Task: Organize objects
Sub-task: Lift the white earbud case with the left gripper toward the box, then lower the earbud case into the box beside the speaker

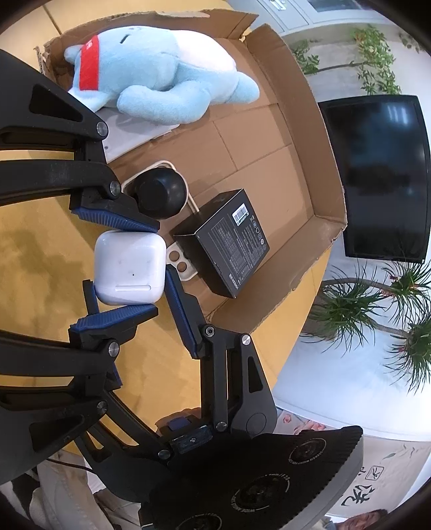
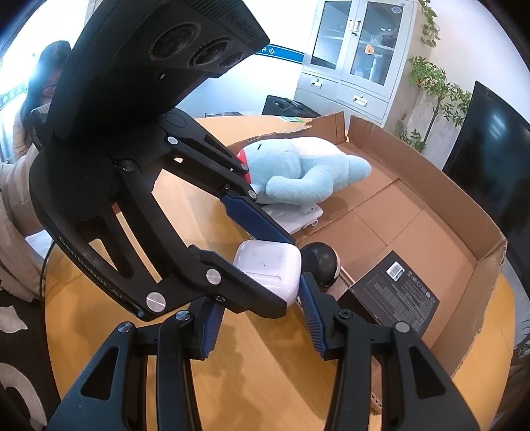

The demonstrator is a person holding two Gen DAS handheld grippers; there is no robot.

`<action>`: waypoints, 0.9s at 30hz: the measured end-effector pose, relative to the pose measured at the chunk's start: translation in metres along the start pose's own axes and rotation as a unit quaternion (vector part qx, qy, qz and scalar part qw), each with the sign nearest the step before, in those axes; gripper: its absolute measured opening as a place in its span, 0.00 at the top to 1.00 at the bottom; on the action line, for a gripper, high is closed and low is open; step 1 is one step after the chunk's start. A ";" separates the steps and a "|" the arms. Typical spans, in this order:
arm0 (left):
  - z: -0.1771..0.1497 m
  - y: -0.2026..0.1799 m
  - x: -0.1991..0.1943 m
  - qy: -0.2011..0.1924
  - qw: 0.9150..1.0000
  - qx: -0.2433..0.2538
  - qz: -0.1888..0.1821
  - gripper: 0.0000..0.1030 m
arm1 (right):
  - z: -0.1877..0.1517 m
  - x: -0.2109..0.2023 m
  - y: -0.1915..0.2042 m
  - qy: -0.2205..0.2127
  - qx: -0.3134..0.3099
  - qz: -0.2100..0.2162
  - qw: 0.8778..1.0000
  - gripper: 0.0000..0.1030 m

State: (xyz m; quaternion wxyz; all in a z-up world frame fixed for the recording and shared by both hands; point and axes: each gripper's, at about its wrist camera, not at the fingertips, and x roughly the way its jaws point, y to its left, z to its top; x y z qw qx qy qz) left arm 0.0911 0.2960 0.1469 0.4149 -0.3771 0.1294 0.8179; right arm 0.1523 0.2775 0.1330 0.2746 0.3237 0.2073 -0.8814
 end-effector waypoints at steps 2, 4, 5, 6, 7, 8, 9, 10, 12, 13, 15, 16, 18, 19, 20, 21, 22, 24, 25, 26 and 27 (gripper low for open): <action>0.000 0.002 -0.001 -0.001 1.000 -0.001 0.000 0.59 | 0.001 0.001 -0.001 -0.001 0.000 0.001 1.000 0.60; 0.001 0.003 0.000 -0.001 1.000 -0.002 0.000 0.59 | 0.002 0.002 -0.002 -0.001 -0.001 0.002 1.000 0.60; 0.001 0.003 -0.001 -0.001 1.000 -0.002 0.001 0.59 | 0.003 0.002 -0.002 -0.001 -0.001 0.002 1.000 0.60; 0.001 0.004 -0.001 -0.001 1.000 -0.002 0.001 0.59 | 0.004 0.002 -0.003 0.000 -0.002 0.001 1.000 0.60; 0.002 0.005 -0.001 -0.001 1.000 -0.002 0.001 0.59 | 0.004 0.003 -0.003 0.000 -0.002 0.001 1.000 0.60; 0.002 0.005 -0.001 -0.001 1.000 -0.002 0.001 0.59 | 0.004 0.003 -0.004 0.000 -0.003 0.001 1.000 0.60; 0.002 0.005 -0.001 -0.001 1.000 -0.002 0.001 0.59 | 0.005 0.003 -0.004 0.000 -0.003 0.001 1.000 0.60; 0.002 0.005 -0.001 -0.001 1.000 -0.002 0.001 0.59 | 0.005 0.003 -0.004 0.000 -0.003 0.001 1.000 0.60; 0.002 0.006 -0.001 -0.002 1.000 -0.003 0.001 0.59 | 0.006 0.004 -0.006 0.000 -0.004 0.000 1.000 0.60; 0.003 0.007 -0.001 -0.001 1.000 -0.004 0.001 0.59 | 0.006 0.005 -0.007 -0.001 -0.003 0.001 1.000 0.59; 0.005 0.009 0.000 -0.001 1.000 -0.005 0.001 0.59 | 0.006 0.005 -0.009 -0.001 -0.003 0.002 1.000 0.60; 0.006 0.010 0.001 -0.001 1.000 -0.005 0.001 0.59 | 0.007 0.006 -0.010 0.000 -0.003 0.002 1.000 0.60; 0.009 0.012 0.002 0.000 1.000 -0.005 0.003 0.59 | 0.007 0.007 -0.012 0.000 -0.003 0.001 1.000 0.60; 0.011 0.013 0.002 0.000 1.000 -0.005 0.003 0.59 | 0.008 0.008 -0.013 0.000 -0.003 0.001 1.000 0.60; 0.012 0.014 0.002 0.000 1.000 -0.004 0.004 0.59 | 0.008 0.008 -0.014 0.000 -0.003 0.001 1.000 0.60; 0.013 0.014 0.003 0.000 1.000 -0.004 0.005 0.59 | 0.008 0.008 -0.015 -0.001 -0.004 0.000 1.000 0.60; 0.014 0.015 0.003 0.000 1.000 -0.004 0.006 0.59 | 0.009 0.008 -0.016 -0.002 -0.004 0.001 1.000 0.60; 0.017 0.018 0.004 0.000 1.000 -0.004 0.006 0.59 | 0.010 0.009 -0.019 -0.002 -0.004 0.002 1.000 0.60; 0.018 0.019 0.004 0.000 1.000 -0.004 0.006 0.59 | 0.010 0.009 -0.019 -0.002 -0.005 0.001 1.000 0.60; 0.018 0.019 0.004 0.000 1.000 -0.004 0.006 0.59 | 0.011 0.011 -0.020 -0.001 -0.006 0.000 1.000 0.60; 0.020 0.020 0.005 0.000 1.000 -0.004 0.006 0.59 | 0.011 0.011 -0.022 0.000 -0.007 0.000 1.000 0.60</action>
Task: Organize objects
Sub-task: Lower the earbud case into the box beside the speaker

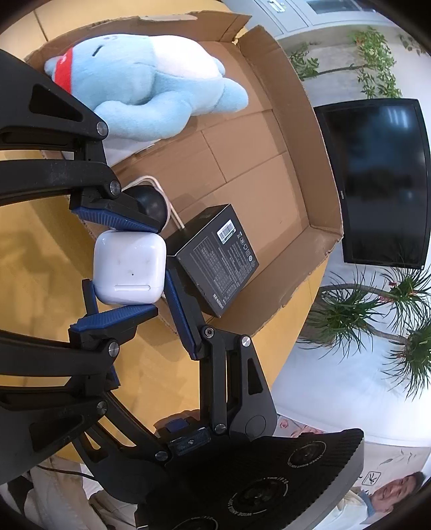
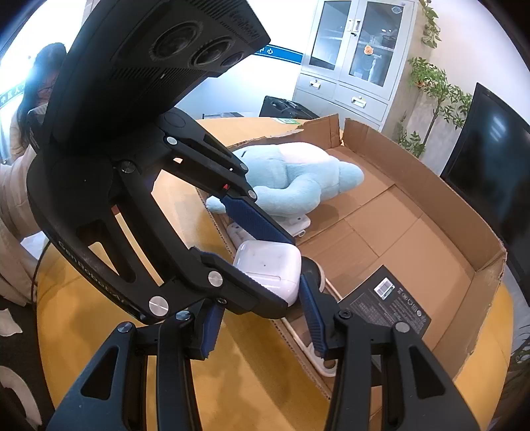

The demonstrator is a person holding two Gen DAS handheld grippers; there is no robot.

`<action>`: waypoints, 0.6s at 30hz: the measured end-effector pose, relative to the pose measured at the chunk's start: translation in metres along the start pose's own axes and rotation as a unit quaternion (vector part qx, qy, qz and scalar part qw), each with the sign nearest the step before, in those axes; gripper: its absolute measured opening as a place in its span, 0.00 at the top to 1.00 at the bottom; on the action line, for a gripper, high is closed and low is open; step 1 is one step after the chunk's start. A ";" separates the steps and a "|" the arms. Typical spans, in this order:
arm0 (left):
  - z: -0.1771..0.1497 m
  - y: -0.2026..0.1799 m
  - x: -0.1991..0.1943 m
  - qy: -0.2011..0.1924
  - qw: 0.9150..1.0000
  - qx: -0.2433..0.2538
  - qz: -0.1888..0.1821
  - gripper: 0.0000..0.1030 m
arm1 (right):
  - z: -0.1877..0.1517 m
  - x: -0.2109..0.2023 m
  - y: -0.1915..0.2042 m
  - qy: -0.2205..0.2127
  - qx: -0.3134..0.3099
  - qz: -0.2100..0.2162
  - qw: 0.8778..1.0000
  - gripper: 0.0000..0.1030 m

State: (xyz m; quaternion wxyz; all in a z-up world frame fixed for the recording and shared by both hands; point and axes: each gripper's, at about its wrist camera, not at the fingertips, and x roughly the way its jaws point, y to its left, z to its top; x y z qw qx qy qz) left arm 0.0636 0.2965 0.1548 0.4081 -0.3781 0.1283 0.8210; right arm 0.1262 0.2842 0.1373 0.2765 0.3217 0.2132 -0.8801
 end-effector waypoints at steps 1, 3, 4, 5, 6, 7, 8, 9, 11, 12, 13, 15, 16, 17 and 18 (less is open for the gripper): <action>0.002 0.001 0.001 0.000 1.000 0.000 0.000 0.59 | 0.001 0.001 -0.002 0.000 0.000 0.000 1.000 0.60; 0.005 0.004 0.003 0.000 1.000 0.001 0.001 0.59 | 0.002 0.001 -0.004 0.000 -0.001 0.000 1.000 0.60; 0.007 0.005 0.004 0.000 1.000 0.001 0.001 0.59 | 0.003 0.001 -0.005 0.000 -0.003 0.001 1.000 0.60; 0.009 0.006 0.006 0.001 1.000 0.000 0.001 0.59 | 0.004 0.002 -0.006 0.001 -0.006 -0.001 1.000 0.60; 0.010 0.008 0.007 0.001 1.000 -0.001 0.002 0.59 | 0.004 0.003 -0.008 0.002 -0.007 0.000 1.000 0.60; 0.012 0.009 0.008 0.000 1.000 -0.002 0.003 0.59 | 0.005 0.004 -0.010 0.003 -0.007 0.000 1.000 0.59; 0.014 0.011 0.010 0.000 1.000 -0.003 0.003 0.59 | 0.005 0.005 -0.011 0.004 -0.006 0.000 1.000 0.60; 0.015 0.013 0.011 0.000 1.000 -0.004 0.002 0.59 | 0.005 0.006 -0.013 0.005 -0.007 0.000 1.000 0.60; 0.017 0.016 0.013 0.001 1.000 -0.006 0.000 0.59 | 0.006 0.007 -0.016 0.005 -0.006 0.001 1.000 0.60; 0.018 0.017 0.014 0.001 1.000 -0.006 0.001 0.59 | 0.007 0.008 -0.017 0.006 -0.006 0.001 1.000 0.60; 0.019 0.019 0.015 0.002 1.000 -0.006 0.001 0.59 | 0.007 0.009 -0.018 0.007 -0.007 0.000 1.000 0.60; 0.021 0.022 0.017 0.003 1.000 -0.008 0.003 0.59 | 0.008 0.011 -0.019 0.008 -0.009 0.000 1.000 0.60; 0.022 0.023 0.018 0.003 1.000 -0.008 0.003 0.59 | 0.008 0.012 -0.019 0.008 -0.009 0.001 1.000 0.60; 0.023 0.024 0.019 0.004 1.000 -0.008 0.004 0.59 | 0.009 0.013 -0.020 0.008 -0.009 0.001 1.000 0.60; 0.024 0.026 0.020 0.004 1.000 -0.009 0.004 0.59 | 0.009 0.014 -0.022 0.008 -0.010 0.002 1.000 0.60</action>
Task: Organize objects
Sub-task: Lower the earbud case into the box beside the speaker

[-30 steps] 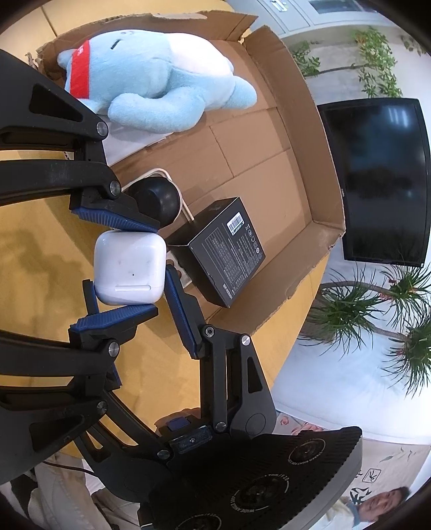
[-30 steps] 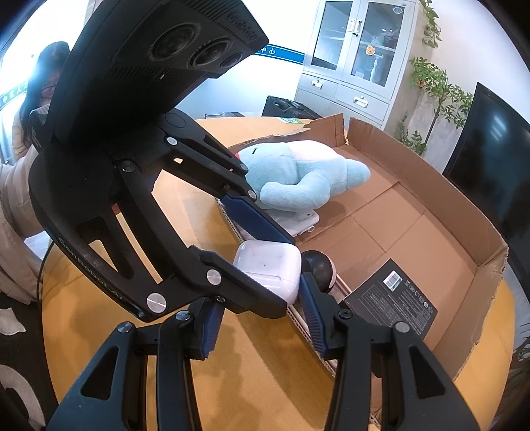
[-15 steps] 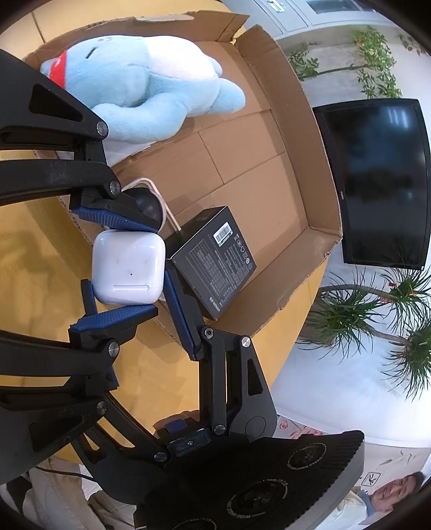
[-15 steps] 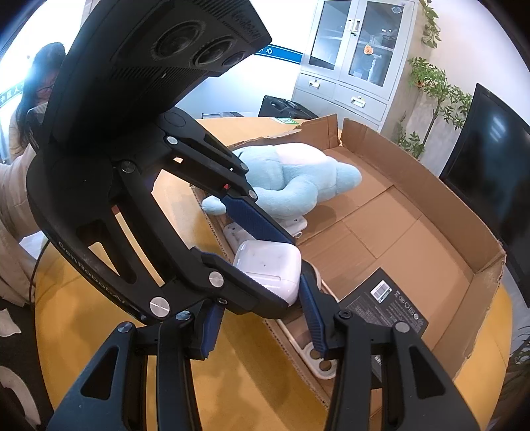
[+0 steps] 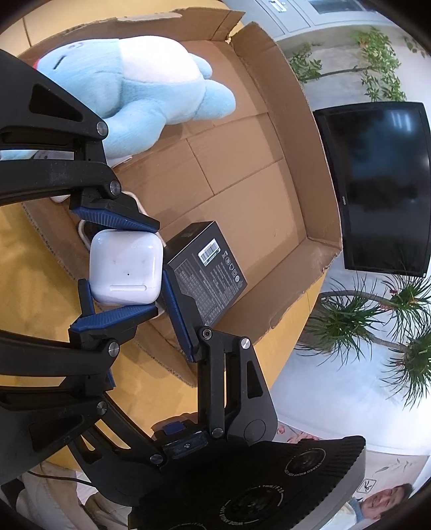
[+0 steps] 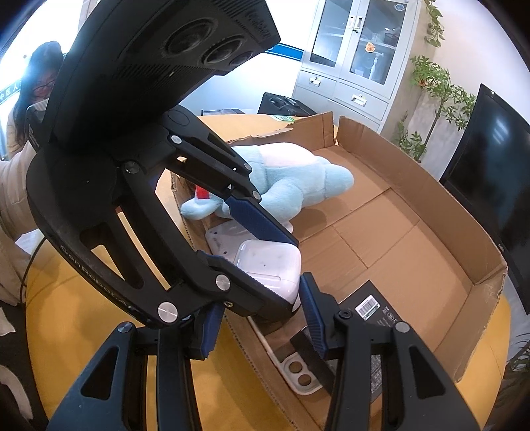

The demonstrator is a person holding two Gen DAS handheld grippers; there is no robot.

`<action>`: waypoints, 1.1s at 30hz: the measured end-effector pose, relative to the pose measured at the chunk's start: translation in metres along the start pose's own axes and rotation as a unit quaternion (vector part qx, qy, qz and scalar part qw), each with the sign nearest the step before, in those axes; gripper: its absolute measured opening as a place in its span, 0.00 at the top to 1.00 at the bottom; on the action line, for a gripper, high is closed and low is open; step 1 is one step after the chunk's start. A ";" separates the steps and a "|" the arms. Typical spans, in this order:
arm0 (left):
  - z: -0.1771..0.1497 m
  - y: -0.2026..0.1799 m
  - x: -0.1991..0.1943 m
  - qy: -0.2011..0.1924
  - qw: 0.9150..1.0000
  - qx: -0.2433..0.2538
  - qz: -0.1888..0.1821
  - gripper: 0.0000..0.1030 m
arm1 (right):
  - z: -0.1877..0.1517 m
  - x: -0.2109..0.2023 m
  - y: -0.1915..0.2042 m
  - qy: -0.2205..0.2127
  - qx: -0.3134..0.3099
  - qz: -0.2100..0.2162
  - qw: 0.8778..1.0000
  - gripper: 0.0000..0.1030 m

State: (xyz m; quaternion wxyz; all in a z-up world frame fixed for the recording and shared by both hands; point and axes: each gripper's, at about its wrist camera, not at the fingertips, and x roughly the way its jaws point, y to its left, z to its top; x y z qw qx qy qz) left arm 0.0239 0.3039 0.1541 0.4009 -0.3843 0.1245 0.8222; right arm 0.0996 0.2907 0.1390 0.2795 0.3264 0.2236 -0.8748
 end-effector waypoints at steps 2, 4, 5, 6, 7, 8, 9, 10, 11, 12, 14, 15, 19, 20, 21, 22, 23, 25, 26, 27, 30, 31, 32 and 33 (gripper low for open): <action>0.003 0.004 0.002 0.000 1.000 -0.001 0.001 0.59 | 0.002 0.002 -0.003 0.000 -0.001 0.001 1.000 0.60; 0.006 0.007 0.003 0.000 1.000 -0.002 0.001 0.59 | 0.004 0.003 -0.006 0.000 -0.001 0.001 1.000 0.60; 0.007 0.008 0.004 0.001 1.000 -0.002 0.002 0.59 | 0.005 0.004 -0.008 0.000 -0.001 0.001 1.000 0.60; 0.009 0.010 0.005 0.001 1.000 -0.002 0.002 0.59 | 0.006 0.005 -0.009 0.001 -0.002 0.001 1.000 0.60; 0.010 0.011 0.006 0.002 1.000 -0.002 0.002 0.59 | 0.006 0.005 -0.009 0.001 -0.002 0.001 1.000 0.60; 0.011 0.013 0.007 0.003 1.000 -0.002 0.002 0.59 | 0.007 0.006 -0.011 0.001 -0.003 0.001 1.000 0.60; 0.012 0.014 0.009 0.003 1.000 -0.003 0.002 0.59 | 0.007 0.007 -0.013 0.002 -0.002 0.001 1.000 0.60; 0.014 0.015 0.010 0.004 1.000 -0.003 0.002 0.59 | 0.007 0.009 -0.015 0.003 -0.002 0.002 1.000 0.60; 0.015 0.016 0.012 0.005 1.000 -0.003 0.002 0.59 | 0.008 0.010 -0.016 0.003 -0.002 0.002 1.000 0.60; 0.014 0.017 0.013 0.006 1.000 -0.004 0.002 0.59 | 0.008 0.011 -0.017 0.004 -0.003 0.002 1.000 0.60; 0.015 0.020 0.015 0.008 1.000 -0.006 0.002 0.59 | 0.010 0.014 -0.021 0.006 -0.002 0.004 1.000 0.60; 0.017 0.022 0.017 0.009 1.000 -0.007 0.001 0.59 | 0.010 0.015 -0.022 0.007 -0.001 0.004 1.000 0.60; 0.021 0.029 0.027 0.014 1.000 -0.009 -0.002 0.59 | 0.012 0.023 -0.030 0.013 0.001 0.004 1.000 0.60; 0.022 0.030 0.029 0.015 1.000 -0.009 -0.003 0.59 | 0.012 0.025 -0.032 0.015 0.002 0.005 1.000 0.60; 0.023 0.032 0.031 0.016 1.000 -0.011 -0.004 0.59 | 0.012 0.026 -0.034 0.016 0.003 0.005 1.000 0.59; 0.024 0.034 0.034 0.017 1.000 -0.012 -0.005 0.59 | 0.012 0.029 -0.036 0.018 0.004 0.006 1.000 0.59; 0.024 0.036 0.037 0.018 1.000 -0.014 -0.006 0.59 | 0.012 0.031 -0.039 0.020 0.006 0.007 1.000 0.59; 0.025 0.039 0.042 0.020 1.000 -0.017 -0.007 0.59 | 0.012 0.035 -0.043 0.023 0.009 0.010 1.000 0.59; 0.024 0.039 0.044 0.022 1.000 -0.018 -0.007 0.59 | 0.011 0.037 -0.045 0.024 0.010 0.011 1.000 0.59; 0.024 0.041 0.047 0.024 1.000 -0.020 -0.007 0.59 | 0.011 0.039 -0.047 0.026 0.012 0.012 1.000 0.59; 0.024 0.045 0.056 0.029 0.999 -0.025 -0.008 0.59 | 0.010 0.047 -0.053 0.032 0.016 0.014 0.999 0.59; 0.024 0.047 0.059 0.032 0.999 -0.028 -0.009 0.59 | 0.009 0.049 -0.055 0.034 0.020 0.017 0.999 0.59; 0.025 0.049 0.062 0.033 0.999 -0.030 -0.010 0.59 | 0.008 0.051 -0.057 0.036 0.023 0.018 0.999 0.59; 0.025 0.050 0.065 0.033 0.999 -0.032 -0.010 0.59 | 0.008 0.054 -0.059 0.038 0.025 0.020 0.999 0.59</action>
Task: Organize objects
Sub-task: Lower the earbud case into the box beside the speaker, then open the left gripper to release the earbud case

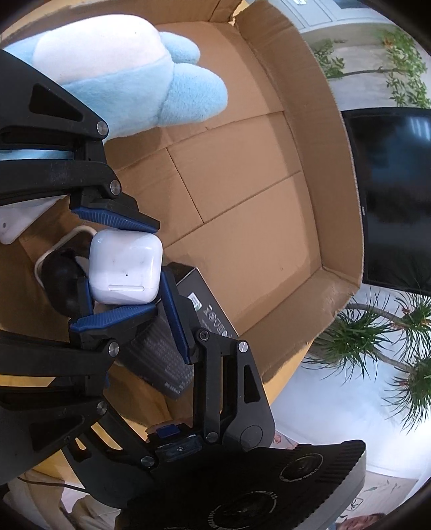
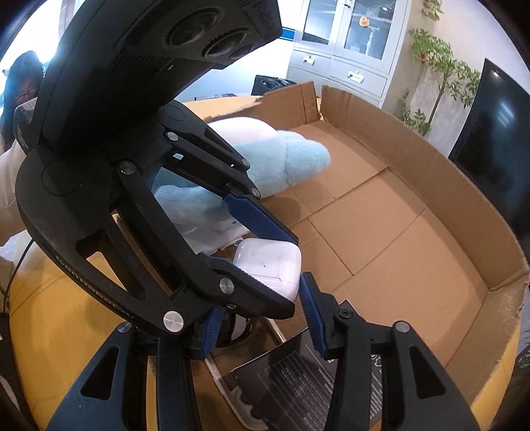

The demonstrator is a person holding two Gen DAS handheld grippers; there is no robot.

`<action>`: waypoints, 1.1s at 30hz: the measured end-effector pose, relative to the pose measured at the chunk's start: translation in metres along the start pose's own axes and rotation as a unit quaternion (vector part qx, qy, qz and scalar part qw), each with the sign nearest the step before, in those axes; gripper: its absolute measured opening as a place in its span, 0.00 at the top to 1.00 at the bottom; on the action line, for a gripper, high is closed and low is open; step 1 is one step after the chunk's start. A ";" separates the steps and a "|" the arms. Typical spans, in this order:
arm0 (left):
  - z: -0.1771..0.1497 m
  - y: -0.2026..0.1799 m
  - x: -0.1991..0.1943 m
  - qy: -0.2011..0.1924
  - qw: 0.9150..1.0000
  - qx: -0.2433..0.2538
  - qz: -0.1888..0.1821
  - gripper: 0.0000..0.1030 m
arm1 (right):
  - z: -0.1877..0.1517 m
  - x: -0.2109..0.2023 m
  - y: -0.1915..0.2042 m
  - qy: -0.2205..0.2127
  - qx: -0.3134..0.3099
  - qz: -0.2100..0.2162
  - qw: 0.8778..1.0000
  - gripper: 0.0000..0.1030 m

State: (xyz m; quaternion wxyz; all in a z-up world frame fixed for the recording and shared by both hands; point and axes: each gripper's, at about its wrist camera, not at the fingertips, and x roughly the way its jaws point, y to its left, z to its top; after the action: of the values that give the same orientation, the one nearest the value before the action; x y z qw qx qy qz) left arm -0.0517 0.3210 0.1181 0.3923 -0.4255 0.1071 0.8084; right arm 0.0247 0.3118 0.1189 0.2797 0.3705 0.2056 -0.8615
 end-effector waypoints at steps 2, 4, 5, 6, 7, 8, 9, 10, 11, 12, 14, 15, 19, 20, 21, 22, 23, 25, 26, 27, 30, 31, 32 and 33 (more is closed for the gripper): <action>0.001 0.002 0.004 0.001 1.000 -0.003 0.002 0.59 | -0.001 0.005 -0.003 0.005 0.004 0.001 1.000 0.59; 0.002 0.003 0.008 0.000 1.000 -0.006 0.004 0.59 | -0.002 0.007 -0.005 0.011 0.005 -0.002 1.000 0.59; 0.003 0.003 0.010 0.000 1.000 -0.006 0.004 0.59 | -0.002 0.009 -0.006 0.014 0.008 -0.002 1.000 0.59; 0.003 0.003 0.011 0.000 1.000 -0.007 0.006 0.58 | -0.002 0.011 -0.007 0.017 0.009 -0.003 1.000 0.59; 0.004 0.003 0.012 -0.001 1.000 -0.007 0.007 0.57 | -0.003 0.013 -0.005 0.020 0.009 -0.006 1.000 0.59; 0.005 0.002 0.012 -0.003 1.000 -0.007 0.007 0.56 | -0.003 0.014 -0.005 0.023 0.008 -0.010 1.000 0.59; 0.005 0.001 0.013 -0.005 1.000 -0.007 0.008 0.52 | -0.004 0.016 -0.005 0.025 0.008 -0.014 1.000 0.57; 0.006 0.000 0.012 -0.008 1.000 -0.010 0.007 0.49 | -0.004 0.017 -0.004 0.028 0.008 -0.018 0.999 0.55; 0.007 -0.001 0.011 -0.012 1.000 -0.013 0.006 0.42 | -0.004 0.017 -0.004 0.028 0.010 -0.024 0.999 0.49; 0.008 -0.002 0.009 -0.017 1.000 -0.015 0.004 0.34 | -0.003 0.016 -0.002 0.029 0.013 -0.030 0.999 0.43; 0.008 -0.005 0.003 -0.025 0.999 -0.022 0.009 0.27 | -0.004 0.009 0.001 0.025 0.018 -0.028 0.999 0.39; 0.008 -0.005 -0.002 -0.029 0.999 -0.024 0.016 0.22 | -0.005 0.004 0.004 0.022 0.019 -0.030 0.999 0.33; 0.003 -0.009 -0.031 -0.071 0.995 -0.044 0.046 0.21 | -0.010 -0.017 0.012 0.009 0.023 -0.065 0.998 0.26; 0.000 -0.009 -0.042 -0.085 0.993 -0.055 0.054 0.21 | -0.011 -0.023 0.014 0.005 0.028 -0.072 0.997 0.25; -0.003 -0.008 -0.050 -0.097 0.991 -0.065 0.061 0.17 | -0.012 -0.027 0.014 0.000 0.035 -0.084 0.996 0.25; -0.007 -0.008 -0.059 -0.109 0.989 -0.073 0.071 0.14 | -0.014 -0.034 0.016 -0.006 0.045 -0.100 0.994 0.24; -0.013 -0.008 -0.069 -0.124 0.985 -0.083 0.086 0.08 | -0.016 -0.039 0.017 -0.009 0.054 -0.115 0.992 0.24; -0.029 -0.008 -0.089 -0.147 0.977 -0.100 0.114 0.03 | -0.022 -0.050 0.022 -0.009 0.085 -0.168 0.982 0.24; -0.039 -0.008 -0.098 -0.156 0.974 -0.109 0.123 0.01 | -0.025 -0.055 0.025 -0.009 0.101 -0.189 0.977 0.24; -0.048 -0.007 -0.105 -0.162 0.971 -0.118 0.131 0.01 | -0.028 -0.061 0.027 -0.009 0.121 -0.207 0.971 0.24; -0.076 -0.006 -0.122 -0.172 0.960 -0.147 0.166 0.01 | -0.039 -0.077 0.033 -0.015 0.193 -0.249 0.949 0.22; -0.087 -0.008 -0.125 -0.175 0.956 -0.154 0.176 0.01 | -0.044 -0.082 0.036 -0.021 0.215 -0.255 0.942 0.21; -0.096 -0.010 -0.128 -0.178 0.953 -0.159 0.185 0.01 | -0.049 -0.087 0.040 -0.026 0.232 -0.265 0.935 0.19; -0.104 -0.011 -0.130 -0.179 0.951 -0.163 0.192 0.00 | -0.052 -0.089 0.043 -0.027 0.239 -0.276 0.931 0.18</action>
State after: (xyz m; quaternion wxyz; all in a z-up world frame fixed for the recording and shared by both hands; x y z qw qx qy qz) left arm 0.0623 0.2045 0.1563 0.1675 -0.3033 -0.0180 0.9379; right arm 0.1303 0.3378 0.1461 -0.0605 0.3314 0.0800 -0.9381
